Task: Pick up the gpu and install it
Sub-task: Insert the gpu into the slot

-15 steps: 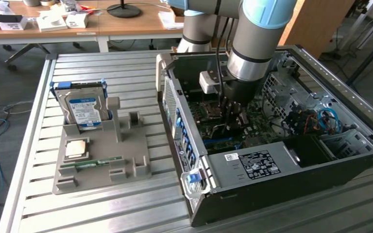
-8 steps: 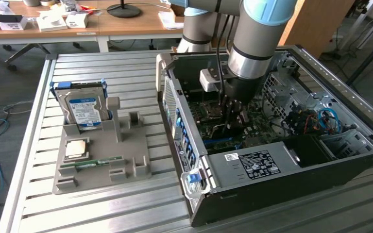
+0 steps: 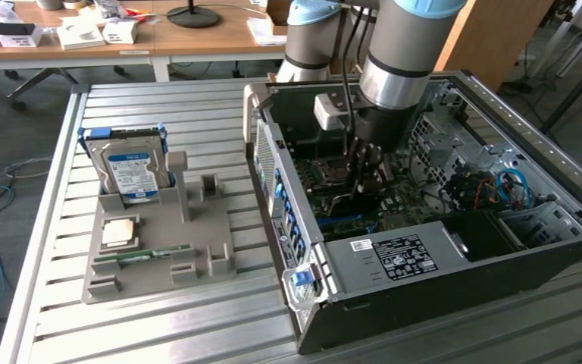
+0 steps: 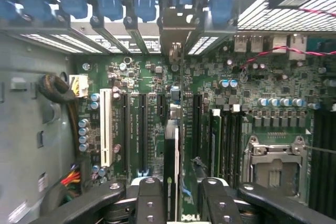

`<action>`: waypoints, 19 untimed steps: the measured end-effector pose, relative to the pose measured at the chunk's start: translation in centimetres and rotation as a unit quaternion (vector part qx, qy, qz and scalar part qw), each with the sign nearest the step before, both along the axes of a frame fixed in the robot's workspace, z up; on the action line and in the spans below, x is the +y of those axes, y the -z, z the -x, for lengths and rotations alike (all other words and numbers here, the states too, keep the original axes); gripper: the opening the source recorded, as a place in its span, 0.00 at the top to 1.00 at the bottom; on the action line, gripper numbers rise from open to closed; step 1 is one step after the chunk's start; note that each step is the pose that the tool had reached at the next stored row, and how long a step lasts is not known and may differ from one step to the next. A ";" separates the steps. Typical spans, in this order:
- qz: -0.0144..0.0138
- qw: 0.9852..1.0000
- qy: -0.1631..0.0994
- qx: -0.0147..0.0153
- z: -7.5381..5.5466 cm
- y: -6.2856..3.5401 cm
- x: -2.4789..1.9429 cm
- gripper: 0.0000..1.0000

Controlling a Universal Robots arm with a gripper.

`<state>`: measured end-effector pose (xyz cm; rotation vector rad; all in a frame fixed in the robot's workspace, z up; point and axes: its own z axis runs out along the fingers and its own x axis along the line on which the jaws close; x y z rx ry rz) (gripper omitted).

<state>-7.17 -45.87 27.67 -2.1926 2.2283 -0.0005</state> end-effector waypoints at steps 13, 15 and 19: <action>0.000 1.000 0.000 0.000 0.0 -4.11 0.01 0.66; 0.000 1.000 0.000 0.000 0.0 -4.48 0.01 0.66; 0.000 1.000 0.000 0.000 0.0 -4.66 0.01 0.66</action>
